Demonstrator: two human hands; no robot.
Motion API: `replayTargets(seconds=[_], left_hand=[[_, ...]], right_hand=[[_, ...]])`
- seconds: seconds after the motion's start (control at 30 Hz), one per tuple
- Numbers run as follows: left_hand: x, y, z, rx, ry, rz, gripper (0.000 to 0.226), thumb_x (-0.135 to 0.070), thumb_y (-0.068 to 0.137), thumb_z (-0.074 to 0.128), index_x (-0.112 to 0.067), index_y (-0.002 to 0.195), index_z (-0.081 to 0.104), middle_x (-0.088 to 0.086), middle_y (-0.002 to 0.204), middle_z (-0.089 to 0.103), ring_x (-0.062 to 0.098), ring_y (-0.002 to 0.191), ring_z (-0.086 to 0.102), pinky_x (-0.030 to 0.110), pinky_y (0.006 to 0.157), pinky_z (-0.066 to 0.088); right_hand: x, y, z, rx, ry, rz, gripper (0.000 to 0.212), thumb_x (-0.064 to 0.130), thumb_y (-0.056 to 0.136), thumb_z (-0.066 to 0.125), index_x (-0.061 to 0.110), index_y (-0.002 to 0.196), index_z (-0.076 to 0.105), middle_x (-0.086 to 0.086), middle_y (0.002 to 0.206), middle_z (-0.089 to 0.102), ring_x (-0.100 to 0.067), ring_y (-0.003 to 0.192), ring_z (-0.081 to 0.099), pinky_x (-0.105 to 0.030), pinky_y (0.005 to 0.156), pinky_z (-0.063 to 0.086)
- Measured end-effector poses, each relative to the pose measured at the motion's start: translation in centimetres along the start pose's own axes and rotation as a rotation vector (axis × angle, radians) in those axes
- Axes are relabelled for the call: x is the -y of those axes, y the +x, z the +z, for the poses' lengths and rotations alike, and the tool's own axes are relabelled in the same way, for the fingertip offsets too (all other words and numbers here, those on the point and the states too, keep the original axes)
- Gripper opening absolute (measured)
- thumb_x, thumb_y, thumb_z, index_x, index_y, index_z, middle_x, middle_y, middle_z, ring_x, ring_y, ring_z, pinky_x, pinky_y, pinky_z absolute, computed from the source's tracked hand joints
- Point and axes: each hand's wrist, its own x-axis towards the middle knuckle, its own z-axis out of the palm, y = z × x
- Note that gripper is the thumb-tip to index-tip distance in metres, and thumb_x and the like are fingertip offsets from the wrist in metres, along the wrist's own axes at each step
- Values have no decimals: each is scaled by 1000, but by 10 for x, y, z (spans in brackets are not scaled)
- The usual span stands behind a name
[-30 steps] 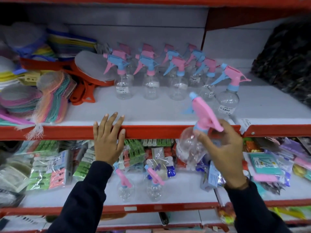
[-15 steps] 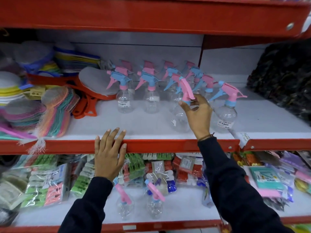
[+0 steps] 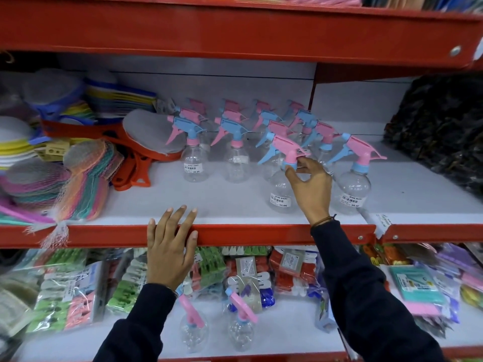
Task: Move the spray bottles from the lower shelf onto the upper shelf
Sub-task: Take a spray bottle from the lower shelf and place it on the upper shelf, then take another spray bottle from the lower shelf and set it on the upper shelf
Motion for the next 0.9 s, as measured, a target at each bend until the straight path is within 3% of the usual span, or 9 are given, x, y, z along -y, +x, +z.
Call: replayTargets(seconds=[0.1, 0.23, 0.37, 0.47, 0.53, 0.63, 0.73, 0.9], left_hand=[[0, 0, 0, 8, 3, -1, 47, -44, 97, 20, -26, 133, 43, 4, 136, 52, 21, 133, 31, 34, 117, 1], [2, -2, -2, 14, 24, 20, 48, -45, 97, 19, -26, 135, 41, 5, 139, 50, 21, 134, 30, 32, 117, -1], [14, -5, -6, -6, 43, 19, 48, -44, 96, 23, -27, 138, 38, 4, 144, 44, 21, 137, 26, 30, 117, -2], [30, -6, -9, -36, 55, -11, 47, -41, 95, 28, -26, 138, 38, 5, 146, 40, 23, 139, 24, 31, 117, -2], [42, -6, -10, -56, 64, -27, 48, -40, 94, 31, -24, 138, 39, 7, 147, 39, 24, 139, 23, 31, 117, -4], [55, -8, -9, -77, 87, -9, 48, -39, 93, 33, -22, 138, 38, 9, 148, 37, 26, 139, 22, 30, 117, -6], [59, -8, -6, -83, 92, 13, 48, -39, 94, 33, -22, 138, 37, 10, 147, 38, 26, 139, 21, 29, 117, -7], [62, -7, -2, -113, 105, 40, 46, -39, 95, 31, -22, 138, 38, 10, 145, 40, 25, 139, 20, 31, 117, -6]], right_hand=[[2, -1, -3, 28, 24, 40, 26, 23, 79, 67, 9, 101, 67, -10, 102, 71, -19, 87, 66, -39, 83, 53], [17, -24, -16, 0, 61, 84, 36, 29, 82, 66, 19, 115, 59, -2, 111, 64, -15, 100, 59, -34, 90, 46], [35, -92, -30, -33, 94, 14, 29, 33, 83, 59, 24, 111, 56, 7, 102, 59, -11, 97, 56, -34, 89, 46], [24, -155, -22, 111, 80, 30, 24, 38, 83, 54, 30, 105, 55, 19, 99, 56, -7, 93, 57, -41, 84, 53], [7, -195, -11, 262, 15, 85, 27, 35, 84, 57, 26, 110, 57, 11, 105, 61, -10, 97, 57, -45, 85, 53], [-20, -243, 4, 549, -155, 198, 41, 30, 84, 63, 16, 121, 51, -6, 120, 59, -14, 104, 51, -32, 92, 44], [-44, -273, 18, 747, -256, 320, 62, 31, 80, 67, 14, 132, 39, -5, 129, 53, -23, 115, 49, -27, 90, 40], [-57, -282, 38, 792, -290, 402, 36, 21, 83, 66, 9, 112, 50, -10, 116, 59, -27, 106, 56, -31, 83, 47]])
